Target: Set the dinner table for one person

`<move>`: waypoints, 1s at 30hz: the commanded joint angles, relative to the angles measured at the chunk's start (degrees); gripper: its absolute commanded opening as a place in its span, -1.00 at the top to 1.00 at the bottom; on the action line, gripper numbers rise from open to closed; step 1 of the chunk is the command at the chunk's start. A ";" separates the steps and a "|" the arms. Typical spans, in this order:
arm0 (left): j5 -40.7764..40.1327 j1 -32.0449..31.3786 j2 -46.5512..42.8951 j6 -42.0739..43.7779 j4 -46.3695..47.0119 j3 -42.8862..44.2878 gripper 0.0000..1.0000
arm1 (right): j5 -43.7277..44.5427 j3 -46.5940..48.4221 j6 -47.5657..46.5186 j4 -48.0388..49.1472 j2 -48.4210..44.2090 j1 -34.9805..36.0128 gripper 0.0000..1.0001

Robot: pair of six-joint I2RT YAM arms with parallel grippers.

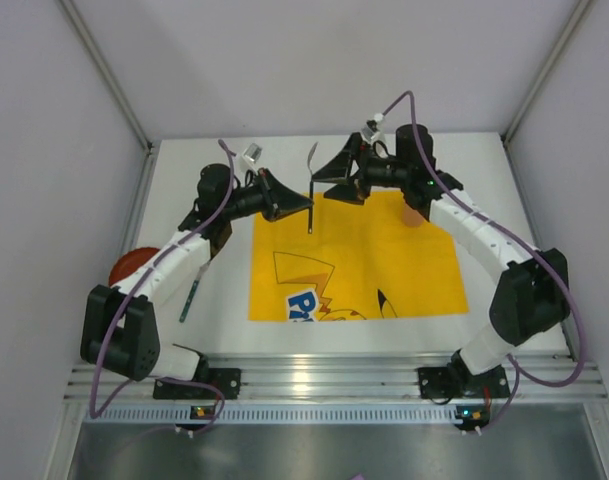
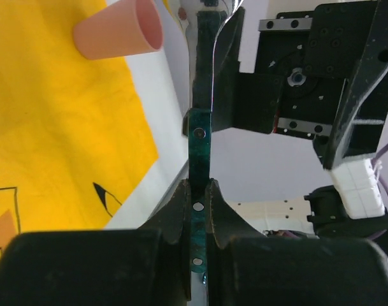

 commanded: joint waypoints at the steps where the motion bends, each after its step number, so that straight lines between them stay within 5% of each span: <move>1: 2.01 -1.38 -2.55 -7.28 15.47 0.33 1.00 | -3.20 -0.04 5.79 15.31 0.11 3.16 -0.78; 6: 2.09 -1.47 -2.03 -15.09 23.91 -0.90 1.00 | -3.02 -1.18 6.05 17.77 2.14 5.45 -0.57; 10: 2.45 -1.56 -0.88 -20.90 31.99 -3.18 1.00 | -2.14 -3.90 7.02 20.41 1.88 5.63 0.85; 11: 2.45 -1.56 -0.71 -22.56 34.27 -3.62 1.00 | -1.97 -4.95 7.19 20.67 1.70 5.63 0.94; 19: 3.68 -1.73 0.08 -25.03 38.59 -6.09 1.00 | -1.26 -7.33 8.51 23.67 0.03 5.54 1.00; 25: 3.68 -4.10 1.49 -34.43 52.38 -9.95 1.00 | -1.17 -5.67 10.36 25.07 1.52 4.31 1.00; 30: 3.94 -7.96 -0.62 -31.55 48.10 -10.48 1.00 | -0.65 -4.43 12.03 26.04 2.84 3.87 1.00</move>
